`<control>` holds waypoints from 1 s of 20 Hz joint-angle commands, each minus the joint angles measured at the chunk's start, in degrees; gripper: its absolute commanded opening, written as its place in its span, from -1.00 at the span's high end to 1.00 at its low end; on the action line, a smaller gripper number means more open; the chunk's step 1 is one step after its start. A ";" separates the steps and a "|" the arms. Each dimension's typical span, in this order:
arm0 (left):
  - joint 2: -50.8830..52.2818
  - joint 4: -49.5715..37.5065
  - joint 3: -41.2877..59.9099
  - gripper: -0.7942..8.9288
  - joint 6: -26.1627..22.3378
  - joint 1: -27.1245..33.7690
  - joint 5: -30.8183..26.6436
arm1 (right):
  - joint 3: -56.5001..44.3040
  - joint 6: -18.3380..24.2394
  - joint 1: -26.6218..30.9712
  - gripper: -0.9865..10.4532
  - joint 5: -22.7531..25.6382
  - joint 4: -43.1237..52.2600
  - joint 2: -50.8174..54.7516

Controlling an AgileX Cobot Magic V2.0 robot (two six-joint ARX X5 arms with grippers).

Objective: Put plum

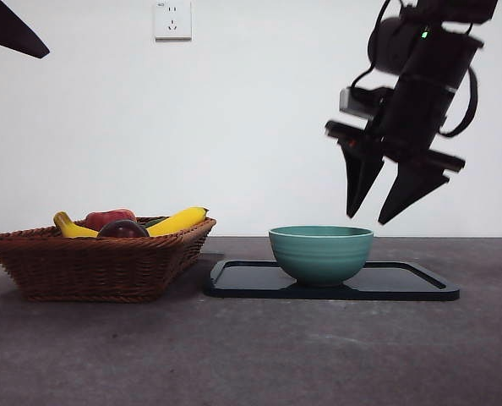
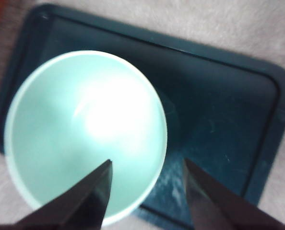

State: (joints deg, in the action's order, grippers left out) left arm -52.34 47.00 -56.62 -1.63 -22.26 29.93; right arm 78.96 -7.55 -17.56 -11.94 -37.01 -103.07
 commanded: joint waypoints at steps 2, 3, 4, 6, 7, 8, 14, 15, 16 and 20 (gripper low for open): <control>-0.42 -0.26 -1.18 -0.06 -0.70 -0.26 0.13 | 1.40 0.72 -0.26 0.42 0.07 1.66 -3.39; -0.42 -0.26 -1.18 -0.06 -0.70 -0.26 0.13 | 1.40 0.72 -0.26 0.42 0.17 1.88 -4.15; -0.42 -0.26 -1.18 -0.06 -0.70 -0.26 0.13 | 1.40 0.72 -0.24 0.42 0.35 2.08 -4.83; -0.42 -0.26 -1.18 -0.06 -0.72 -0.26 0.13 | 1.40 0.70 -0.26 0.47 0.42 2.80 -5.53; -0.42 -0.28 -1.18 -0.06 -0.72 -0.26 0.13 | 1.40 0.70 -0.26 0.52 0.42 3.17 -5.57; -0.42 -0.31 -1.18 -0.06 -0.72 -0.26 0.13 | 1.40 0.70 -0.26 0.60 0.42 3.56 -5.60; -0.42 -0.28 -1.18 -0.06 -0.70 -0.26 0.13 | 1.40 0.68 -0.20 0.81 0.50 4.61 -5.60; -0.42 -0.26 -1.18 -0.06 -0.70 -0.26 0.13 | 1.42 0.42 -0.20 0.81 0.87 4.96 -5.57; -0.42 -0.24 -1.18 -0.06 -0.70 -0.26 0.13 | 1.55 0.26 -0.20 0.81 1.44 5.14 -5.49; -0.42 -0.24 -1.18 -0.06 -0.70 -0.26 0.13 | 2.14 0.31 -0.28 0.81 1.51 4.39 -2.86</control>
State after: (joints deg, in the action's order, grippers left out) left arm -52.38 47.00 -56.62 -1.65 -22.26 29.93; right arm 79.48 -7.33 -17.58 -10.44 -33.01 -106.67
